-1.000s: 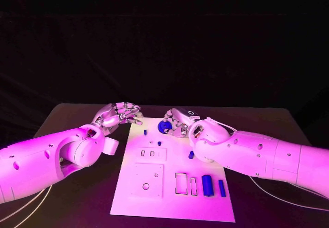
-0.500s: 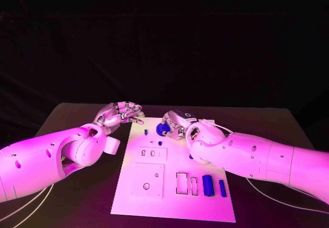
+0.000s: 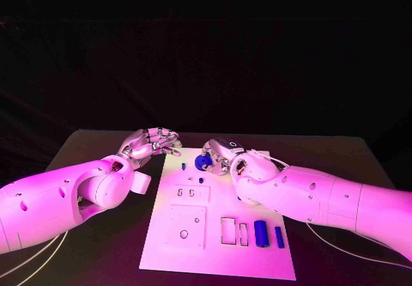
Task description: Assemble the parts on the task board
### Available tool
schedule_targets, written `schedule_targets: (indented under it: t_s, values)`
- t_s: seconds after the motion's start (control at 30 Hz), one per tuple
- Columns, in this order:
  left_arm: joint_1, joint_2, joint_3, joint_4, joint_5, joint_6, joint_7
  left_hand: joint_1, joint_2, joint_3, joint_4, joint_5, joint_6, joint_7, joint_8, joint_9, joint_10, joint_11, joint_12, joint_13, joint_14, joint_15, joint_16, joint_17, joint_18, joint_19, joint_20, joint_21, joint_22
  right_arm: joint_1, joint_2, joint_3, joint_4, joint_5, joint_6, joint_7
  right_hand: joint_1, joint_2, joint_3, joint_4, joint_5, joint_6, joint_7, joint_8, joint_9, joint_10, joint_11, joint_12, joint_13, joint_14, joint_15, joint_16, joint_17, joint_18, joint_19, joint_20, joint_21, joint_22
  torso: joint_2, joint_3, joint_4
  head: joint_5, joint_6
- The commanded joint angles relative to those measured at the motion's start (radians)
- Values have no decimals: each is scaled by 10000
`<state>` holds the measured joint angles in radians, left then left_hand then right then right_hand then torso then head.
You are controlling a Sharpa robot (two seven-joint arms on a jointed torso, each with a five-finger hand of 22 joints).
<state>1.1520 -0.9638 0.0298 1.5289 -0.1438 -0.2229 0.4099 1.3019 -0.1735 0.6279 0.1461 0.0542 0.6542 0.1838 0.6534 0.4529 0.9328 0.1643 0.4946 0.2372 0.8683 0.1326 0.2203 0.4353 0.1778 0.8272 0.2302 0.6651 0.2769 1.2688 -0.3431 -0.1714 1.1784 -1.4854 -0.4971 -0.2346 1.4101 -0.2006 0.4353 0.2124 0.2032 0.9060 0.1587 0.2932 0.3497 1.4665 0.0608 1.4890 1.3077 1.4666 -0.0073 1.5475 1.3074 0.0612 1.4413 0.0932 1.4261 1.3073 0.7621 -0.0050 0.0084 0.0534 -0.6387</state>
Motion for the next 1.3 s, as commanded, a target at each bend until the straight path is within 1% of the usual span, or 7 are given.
schedule_targets:
  t_s: [0.03, 0.17, 0.5, 0.7, 0.93, 1.13, 1.3]
  values:
    - [19, 25, 11, 23, -6, 173, 51, -51, 84, 28, 14, 2, 9, 468, -47, -9, 24, 16, -63, -8, 29, 50, -52, 12, 39, -68, -10, -49, -16, -7, 46, 3, -15, -193, 210, -19, -152, -36, 106, -4, -1, -9, -82, -157, 26, 172, 45, -81, 1386, 879, 18, 8, 1895, -113, -22, 70, -61, 912, -1, -1, 2, 44, -16]
    - [23, 23, 12, 23, -5, 173, 22, -51, 84, 28, 14, 2, 9, 468, -47, -9, 24, 16, -63, -8, 29, 50, -52, 12, 39, -68, -10, -49, -16, -9, 38, 3, 7, -167, 272, -24, -289, -113, 161, -3, -11, -156, -12, -329, -13, 122, 109, -137, 1322, 879, 71, 7, 1894, -113, -26, 112, -71, 915, -3, -4, 1, 58, -36]
    - [31, 1, 12, 29, -5, 156, -20, -66, 79, 22, 23, 1, 1, 475, -59, -17, 20, 23, -75, -20, 22, 56, -62, 16, 38, -73, -6, -53, -22, -9, -44, 3, 50, -123, 350, -88, -481, -188, 153, 42, -23, -187, 25, -439, -24, 87, 148, -177, 1279, 876, 111, 6, 1887, -108, -37, 155, -91, 908, 2, 8, -18, 65, -36]
    - [33, -1, 13, 23, -5, 153, -27, -66, 79, 22, 23, 1, 1, 475, -59, -17, 20, 23, -75, -20, 22, 56, -62, 16, 38, -73, -6, -53, -22, -9, -64, 2, 73, -66, 342, -78, -582, -234, 189, 13, -19, -534, 137, -789, -99, 29, 244, -238, 1215, 876, 191, 8, 1890, -105, -44, 226, -113, 909, -1, 11, -3, 49, -30]
    - [34, 0, 13, 14, -5, 151, -30, -66, 79, 22, 23, 1, 1, 475, -59, -17, 20, 23, -75, -20, 22, 56, -62, 16, 38, -73, -6, -53, -22, -10, -97, 1, 137, 4, 390, -66, -638, -243, 175, 30, -25, -569, 156, -849, -108, 30, 267, -236, 1220, 879, 212, 13, 1903, -107, -36, 246, -107, 922, 8, 12, -6, 58, -30]
    - [34, 3, 13, 8, -5, 148, -28, -66, 79, 22, 23, 1, 1, 475, -59, -17, 20, 23, -75, -20, 22, 56, -62, 16, 38, -73, -6, -53, -22, -12, -126, 0, 162, 73, 436, -71, -799, -258, 106, 114, -33, -543, 164, -905, -103, 38, 281, -228, 1235, 880, 233, 16, 1909, -106, -35, 274, -113, 927, 1, 14, -21, 68, -25]
    - [34, 3, 13, 6, -5, 148, -32, -66, 79, 22, 23, 1, 1, 475, -59, -17, 20, 23, -75, -20, 22, 56, -62, 16, 38, -73, -6, -53, -22, -13, -143, -1, 147, 134, 565, -105, -1270, -150, -80, 445, -26, -511, 162, -1046, -89, 30, 289, -237, 1233, 883, 246, 24, 1927, -106, -24, 301, -117, 949, 2, 10, -9, 64, -13]
